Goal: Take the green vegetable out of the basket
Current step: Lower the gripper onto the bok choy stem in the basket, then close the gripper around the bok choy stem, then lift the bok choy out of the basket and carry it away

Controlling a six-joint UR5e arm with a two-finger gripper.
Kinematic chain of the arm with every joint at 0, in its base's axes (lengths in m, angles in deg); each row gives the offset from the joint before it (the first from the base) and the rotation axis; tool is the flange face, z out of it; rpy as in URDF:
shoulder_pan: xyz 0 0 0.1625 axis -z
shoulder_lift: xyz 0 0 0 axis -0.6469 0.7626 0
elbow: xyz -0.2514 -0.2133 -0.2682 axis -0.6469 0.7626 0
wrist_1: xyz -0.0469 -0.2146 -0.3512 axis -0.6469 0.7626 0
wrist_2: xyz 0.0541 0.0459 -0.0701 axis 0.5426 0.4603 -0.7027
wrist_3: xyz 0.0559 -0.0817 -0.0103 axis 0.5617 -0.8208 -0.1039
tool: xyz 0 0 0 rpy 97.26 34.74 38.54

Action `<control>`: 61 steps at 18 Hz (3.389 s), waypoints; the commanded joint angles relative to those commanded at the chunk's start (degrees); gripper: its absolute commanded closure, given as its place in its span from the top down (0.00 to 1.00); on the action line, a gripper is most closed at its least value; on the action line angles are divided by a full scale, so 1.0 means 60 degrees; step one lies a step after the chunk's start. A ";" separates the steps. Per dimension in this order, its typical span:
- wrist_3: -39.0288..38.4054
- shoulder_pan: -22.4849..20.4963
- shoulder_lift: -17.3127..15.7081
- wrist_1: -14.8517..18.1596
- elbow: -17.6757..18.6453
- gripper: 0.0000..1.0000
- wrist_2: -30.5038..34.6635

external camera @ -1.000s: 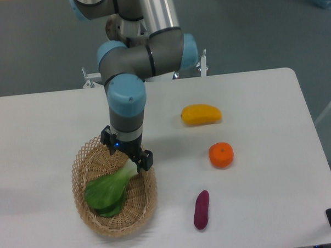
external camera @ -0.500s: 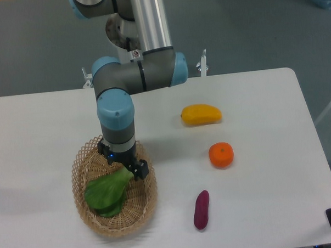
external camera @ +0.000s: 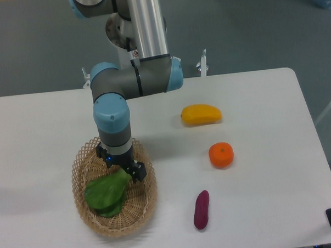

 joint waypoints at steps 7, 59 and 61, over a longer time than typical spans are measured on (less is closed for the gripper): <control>-0.0088 0.0000 -0.0015 -0.0015 -0.0029 0.57 0.0000; 0.5508 -0.4805 -0.1201 0.4350 -0.4233 0.33 -0.0952; 0.5508 -0.4805 -0.1201 0.4365 -0.4219 0.33 -0.0952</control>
